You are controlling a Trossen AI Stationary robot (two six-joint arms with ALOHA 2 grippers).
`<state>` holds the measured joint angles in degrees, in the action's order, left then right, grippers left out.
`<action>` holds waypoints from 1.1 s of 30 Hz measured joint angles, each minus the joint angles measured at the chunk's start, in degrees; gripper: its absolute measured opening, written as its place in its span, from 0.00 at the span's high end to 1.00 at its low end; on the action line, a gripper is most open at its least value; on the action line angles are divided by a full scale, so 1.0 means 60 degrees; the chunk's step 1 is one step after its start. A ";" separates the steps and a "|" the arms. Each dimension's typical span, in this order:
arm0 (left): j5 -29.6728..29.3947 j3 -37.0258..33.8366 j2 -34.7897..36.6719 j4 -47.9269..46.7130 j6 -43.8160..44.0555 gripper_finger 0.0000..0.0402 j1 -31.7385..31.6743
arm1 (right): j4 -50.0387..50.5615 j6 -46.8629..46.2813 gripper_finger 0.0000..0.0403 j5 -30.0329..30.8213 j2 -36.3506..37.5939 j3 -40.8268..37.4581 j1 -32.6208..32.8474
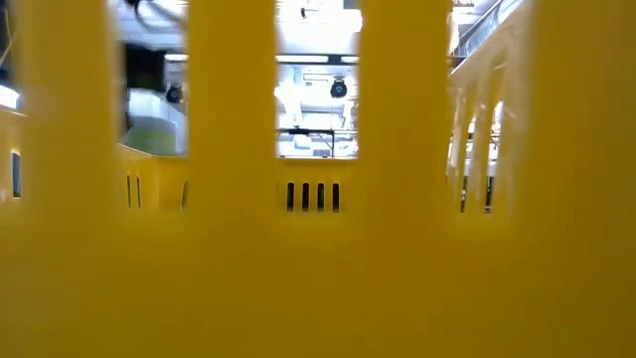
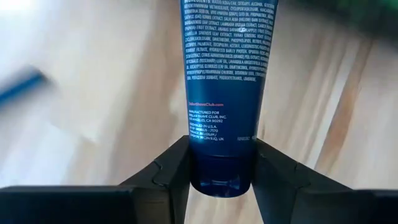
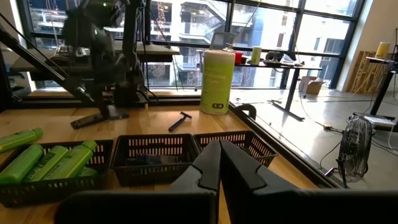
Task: Pick & Place Travel size toiletries
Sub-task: Put the dark blue shave butter bottle into the center black bin
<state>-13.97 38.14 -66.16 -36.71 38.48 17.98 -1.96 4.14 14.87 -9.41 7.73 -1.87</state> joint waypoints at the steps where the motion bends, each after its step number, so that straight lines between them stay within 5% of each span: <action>1: -0.0379 0.0150 0.0020 0.0020 0.0047 0.67 0.0000 | 0.0000 0.0000 0.99 0.0000 0.0000 0.0000 0.0000; 13: -0.4186 0.1556 0.0013 0.0285 0.0135 0.67 -0.0004 | -0.0040 0.0000 0.99 0.0000 0.0000 0.0000 0.0000; 18: -0.5063 0.1602 0.0013 0.1648 0.0131 0.67 -0.0004 | -0.0040 0.0001 0.99 -0.0002 0.0000 0.0000 0.0000; 33: -0.3984 0.1609 -0.1309 0.4536 -0.0572 0.67 -0.1723 | -0.0036 0.0020 0.99 0.0000 0.0000 0.0000 0.0000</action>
<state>-37.88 47.79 -74.01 -9.49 35.05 7.64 -2.17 4.27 14.87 -9.41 7.73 -1.87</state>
